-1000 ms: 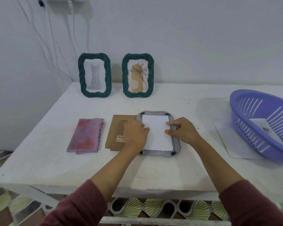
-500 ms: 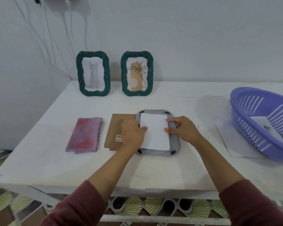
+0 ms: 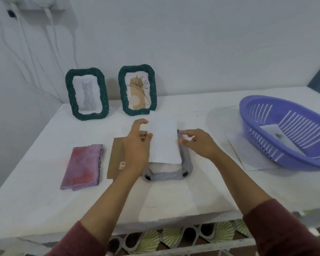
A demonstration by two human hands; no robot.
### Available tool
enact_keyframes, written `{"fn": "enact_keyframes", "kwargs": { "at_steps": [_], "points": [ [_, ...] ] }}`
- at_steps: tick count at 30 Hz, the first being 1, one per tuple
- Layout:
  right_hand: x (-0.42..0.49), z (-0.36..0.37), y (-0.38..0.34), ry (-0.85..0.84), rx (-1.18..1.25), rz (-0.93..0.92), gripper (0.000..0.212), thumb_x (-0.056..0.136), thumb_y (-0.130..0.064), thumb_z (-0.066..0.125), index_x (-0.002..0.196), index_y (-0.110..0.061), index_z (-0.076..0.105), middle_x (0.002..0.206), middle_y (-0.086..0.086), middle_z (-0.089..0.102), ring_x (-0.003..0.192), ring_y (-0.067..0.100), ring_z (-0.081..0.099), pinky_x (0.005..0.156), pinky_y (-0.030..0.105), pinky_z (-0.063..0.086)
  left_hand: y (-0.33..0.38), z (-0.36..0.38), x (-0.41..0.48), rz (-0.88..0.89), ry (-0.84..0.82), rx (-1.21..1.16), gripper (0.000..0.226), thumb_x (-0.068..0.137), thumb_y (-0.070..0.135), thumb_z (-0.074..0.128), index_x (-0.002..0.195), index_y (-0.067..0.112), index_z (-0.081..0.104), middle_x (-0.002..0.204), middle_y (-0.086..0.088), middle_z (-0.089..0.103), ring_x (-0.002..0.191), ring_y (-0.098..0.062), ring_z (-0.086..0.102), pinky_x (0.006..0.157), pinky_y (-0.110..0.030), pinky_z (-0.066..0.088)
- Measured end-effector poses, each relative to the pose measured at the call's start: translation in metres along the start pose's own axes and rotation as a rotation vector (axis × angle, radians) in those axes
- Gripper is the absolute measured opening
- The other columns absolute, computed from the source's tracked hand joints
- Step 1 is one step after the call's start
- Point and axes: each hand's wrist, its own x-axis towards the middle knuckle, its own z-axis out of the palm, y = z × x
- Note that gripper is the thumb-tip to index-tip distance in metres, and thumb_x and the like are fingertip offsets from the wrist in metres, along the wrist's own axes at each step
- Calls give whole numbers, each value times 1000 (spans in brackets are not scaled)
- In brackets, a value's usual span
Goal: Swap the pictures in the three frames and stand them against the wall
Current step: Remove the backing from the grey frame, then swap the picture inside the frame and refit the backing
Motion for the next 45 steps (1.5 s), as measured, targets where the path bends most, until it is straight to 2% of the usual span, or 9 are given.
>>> {"fn": "enact_keyframes", "kwargs": {
  "at_steps": [5, 9, 14, 20, 31, 36, 39, 42, 45],
  "points": [
    [-41, -102, -6, 461, -345, 42, 49, 81, -27, 68, 128, -21, 54, 130, 13, 48, 120, 29, 47, 99, 37, 39, 44, 27, 5, 110, -53, -131, 24, 90, 6, 53, 108, 12, 69, 109, -1, 68, 86, -7, 58, 76, -3, 45],
    [-61, -155, 27, 150, -669, 414, 66, 74, -36, 73, 129, -10, 49, 132, 14, 52, 124, 31, 47, 103, 41, 39, 64, 90, -14, 5, -290, -142, 24, 88, 5, 57, 109, 4, 68, 111, -11, 69, 93, -23, 64, 85, -25, 49],
    [-62, -171, 45, 105, -646, 253, 27, 73, -21, 70, 92, -1, 69, 91, 13, 62, 82, 26, 57, 79, 38, 49, 65, 162, -30, -176, -434, -161, 29, 82, 3, 63, 110, -3, 65, 113, -20, 67, 105, -29, 64, 97, -41, 50],
    [-56, -202, 46, 43, -530, 166, 37, 74, -18, 71, 85, 16, 61, 93, 32, 63, 90, 41, 62, 76, 41, 50, 76, 214, -39, -231, -389, -171, 29, 83, 4, 63, 111, -1, 65, 115, -18, 66, 106, -29, 63, 98, -38, 48],
    [-56, -198, 53, 20, -436, 97, 45, 76, -21, 70, 104, 14, 60, 110, 31, 61, 103, 43, 58, 87, 48, 50, 80, 239, -44, -187, -338, -45, 29, 83, 6, 60, 112, 0, 65, 114, -18, 66, 107, -28, 62, 91, -27, 45],
    [-60, -183, 59, -31, -437, 93, 40, 76, -24, 71, 82, 14, 61, 80, 29, 63, 75, 43, 59, 60, 36, 44, 81, 240, -46, -116, -362, 14, 29, 87, 11, 57, 114, 3, 64, 119, -14, 64, 110, -25, 60, 86, -19, 40],
    [-62, -184, 61, -62, -389, 103, 31, 79, -35, 68, 90, -6, 65, 80, 11, 58, 73, 25, 55, 68, 29, 41, 85, 236, -46, -40, -270, 32, 29, 93, 14, 47, 119, 11, 61, 128, -14, 55, 114, -23, 56, 87, -16, 36],
    [-56, -208, 68, 14, -281, 184, 50, 84, -44, 60, 102, 2, 63, 96, 18, 69, 81, 28, 64, 76, 31, 44, 103, 228, -45, -56, -125, -134, 35, 98, 27, 37, 130, 21, 49, 136, -9, 43, 123, -20, 45, 98, -20, 32],
    [-41, -235, 90, 87, -423, 323, 41, 86, -37, 61, 84, 4, 60, 77, 15, 59, 71, 26, 57, 66, 31, 42, 123, 226, -37, -96, -224, -339, 41, 96, 40, 40, 135, 30, 41, 140, -3, 45, 126, -21, 45, 107, -42, 40]
  ]
}}
